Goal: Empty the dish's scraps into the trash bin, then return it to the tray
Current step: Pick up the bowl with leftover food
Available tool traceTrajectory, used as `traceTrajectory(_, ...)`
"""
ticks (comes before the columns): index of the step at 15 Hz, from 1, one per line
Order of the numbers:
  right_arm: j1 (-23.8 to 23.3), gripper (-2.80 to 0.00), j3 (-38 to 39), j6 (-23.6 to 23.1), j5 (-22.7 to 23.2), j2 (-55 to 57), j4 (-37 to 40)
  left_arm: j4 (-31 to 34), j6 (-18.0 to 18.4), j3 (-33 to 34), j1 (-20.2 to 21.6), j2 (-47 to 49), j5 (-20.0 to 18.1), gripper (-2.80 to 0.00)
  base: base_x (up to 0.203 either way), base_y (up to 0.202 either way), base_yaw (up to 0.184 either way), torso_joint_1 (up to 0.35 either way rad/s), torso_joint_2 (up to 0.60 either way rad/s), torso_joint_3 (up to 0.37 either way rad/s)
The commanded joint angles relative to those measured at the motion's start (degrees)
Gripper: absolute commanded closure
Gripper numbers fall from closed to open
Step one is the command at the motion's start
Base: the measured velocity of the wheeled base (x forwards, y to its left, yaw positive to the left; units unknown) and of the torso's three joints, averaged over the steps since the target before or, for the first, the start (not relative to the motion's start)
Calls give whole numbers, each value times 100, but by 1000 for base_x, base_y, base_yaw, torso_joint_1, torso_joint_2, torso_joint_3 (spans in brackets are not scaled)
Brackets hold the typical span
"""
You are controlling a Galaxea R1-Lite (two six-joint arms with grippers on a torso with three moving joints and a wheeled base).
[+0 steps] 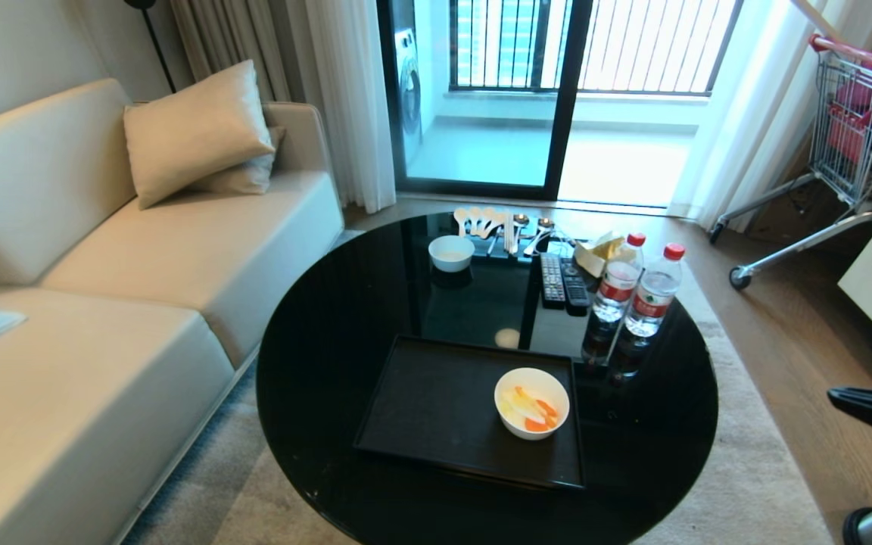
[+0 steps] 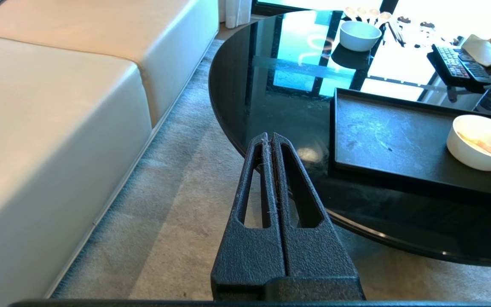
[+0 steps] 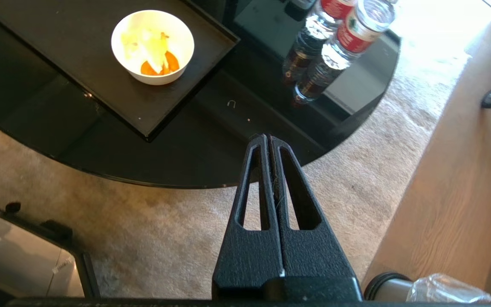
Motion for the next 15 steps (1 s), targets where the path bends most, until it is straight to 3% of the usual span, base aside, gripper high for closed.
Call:
traceTrajectory(1, 276, 0, -636, -75, 13, 1121, 172, -5, -8, 0, 0, -2, 2, 0, 0, 0, 0, 0, 0, 0)
traceTrajectory(4, 482, 0, -1297, -67, 16, 1992, 415, -5, 0, 0, 0, -2, 2, 0, 0, 0, 0, 0, 0, 0)
traceTrajectory(6, 664, 0, -1846, 213, 16, 2575, 709, -5, -7, 0, 0, -2, 2, 0, 0, 0, 0, 0, 0, 0)
traceTrajectory(11, 1335, 0, -3348, 2115, -22, 4044, 2038, -5, -1, 0, 0, -2, 2, 0, 0, 0, 0, 0, 0, 0)
traceTrajectory(14, 1736, 0, -3684, 3265, -40, 4622, 2224, -5, 0, 0, 0, -2, 2, 0, 0, 0, 0, 0, 0, 0)
traceTrajectory(15, 1762, 0, -3735, 3432, -98, 4751, 2238, -5, -4, 0, 0, -2, 2, 0, 0, 0, 0, 0, 0, 0)
